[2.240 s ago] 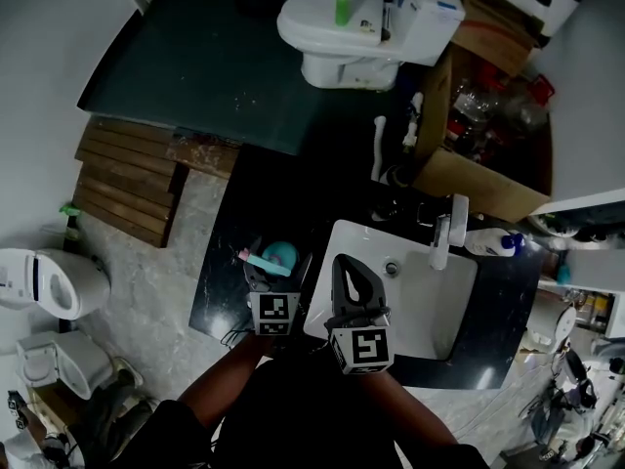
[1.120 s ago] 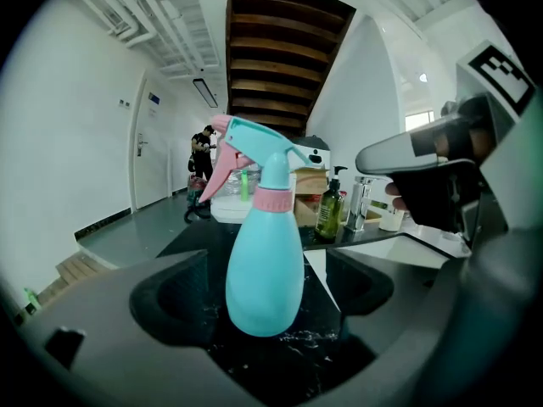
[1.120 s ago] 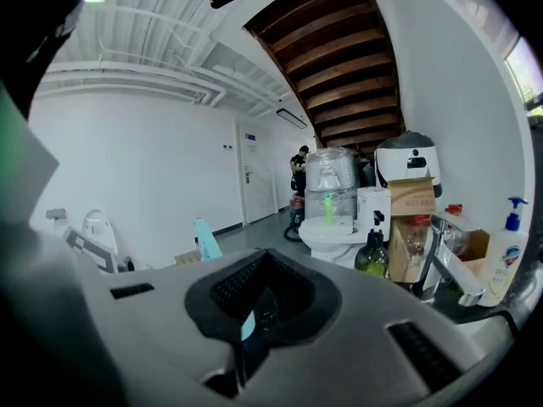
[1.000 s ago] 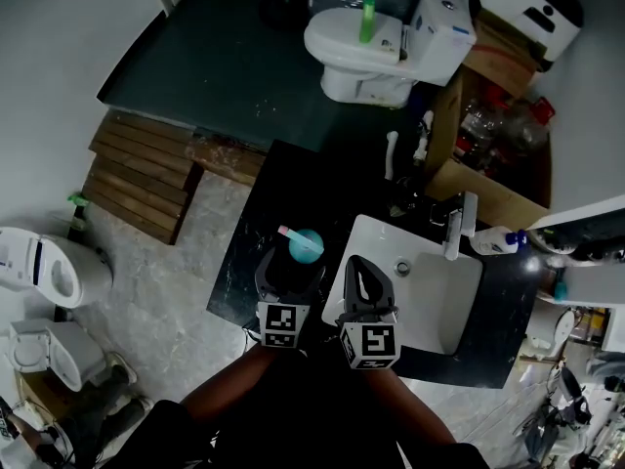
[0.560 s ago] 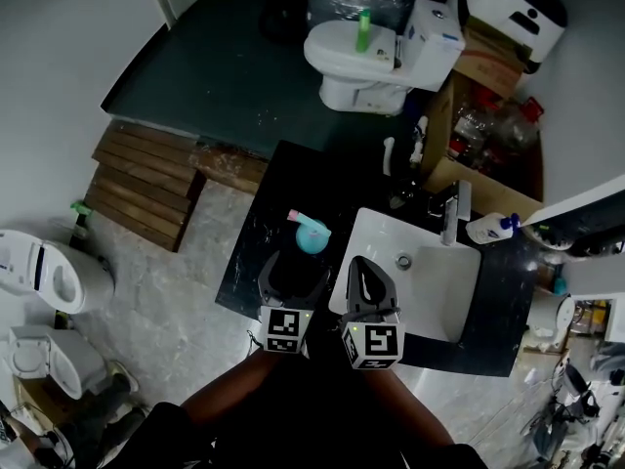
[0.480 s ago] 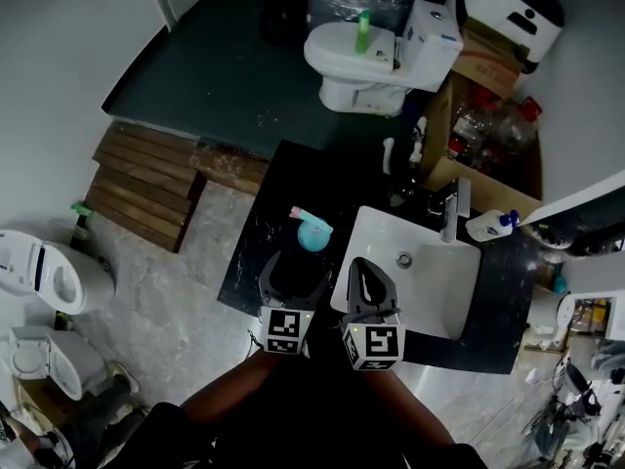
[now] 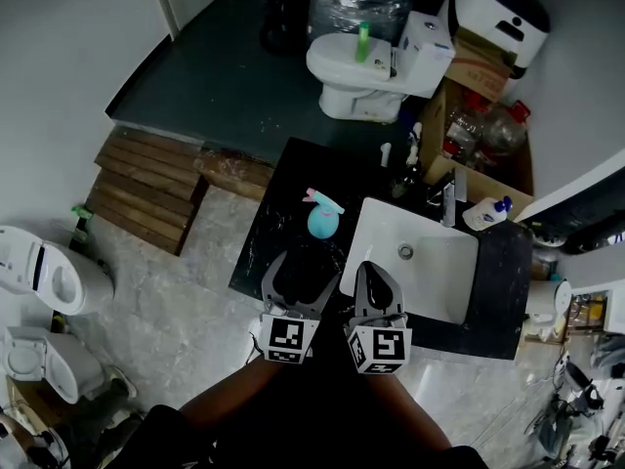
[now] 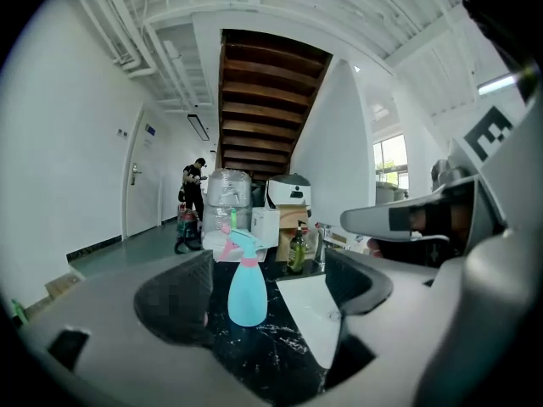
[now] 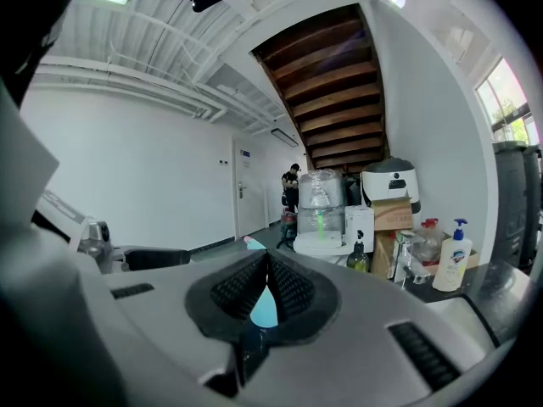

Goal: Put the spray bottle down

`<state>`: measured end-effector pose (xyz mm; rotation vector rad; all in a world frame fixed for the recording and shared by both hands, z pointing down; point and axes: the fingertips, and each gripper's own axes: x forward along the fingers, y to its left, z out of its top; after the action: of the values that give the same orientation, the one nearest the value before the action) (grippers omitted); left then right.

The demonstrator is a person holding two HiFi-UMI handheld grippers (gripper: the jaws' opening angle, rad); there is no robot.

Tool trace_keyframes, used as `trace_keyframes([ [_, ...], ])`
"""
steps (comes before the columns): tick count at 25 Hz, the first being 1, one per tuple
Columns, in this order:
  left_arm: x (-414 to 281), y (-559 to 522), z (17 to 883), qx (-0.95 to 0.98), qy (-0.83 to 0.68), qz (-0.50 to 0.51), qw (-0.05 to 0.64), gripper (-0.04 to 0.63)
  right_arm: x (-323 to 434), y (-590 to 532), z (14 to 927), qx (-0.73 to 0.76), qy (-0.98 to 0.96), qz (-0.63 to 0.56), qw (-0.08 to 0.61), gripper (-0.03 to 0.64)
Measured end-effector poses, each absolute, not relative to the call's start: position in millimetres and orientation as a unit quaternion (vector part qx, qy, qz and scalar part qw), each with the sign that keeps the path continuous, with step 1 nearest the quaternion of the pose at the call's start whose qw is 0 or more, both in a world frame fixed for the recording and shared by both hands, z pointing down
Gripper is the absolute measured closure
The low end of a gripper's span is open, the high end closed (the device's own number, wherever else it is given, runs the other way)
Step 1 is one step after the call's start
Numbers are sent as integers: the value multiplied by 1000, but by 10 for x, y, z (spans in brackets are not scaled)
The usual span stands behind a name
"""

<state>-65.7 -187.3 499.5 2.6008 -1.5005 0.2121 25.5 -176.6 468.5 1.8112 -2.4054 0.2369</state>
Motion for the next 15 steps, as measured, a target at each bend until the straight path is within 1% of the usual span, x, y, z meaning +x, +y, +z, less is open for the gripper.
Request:
trace_keyframes([
  [9,-860,-1392,4896,868,-487,51,82,169,-68,-1226,4592,597,-797,61,72,601],
  [15,-947,-1234,4831,865,-493,35,90,173,-38,-997,4609,603,-790,63,88,601],
])
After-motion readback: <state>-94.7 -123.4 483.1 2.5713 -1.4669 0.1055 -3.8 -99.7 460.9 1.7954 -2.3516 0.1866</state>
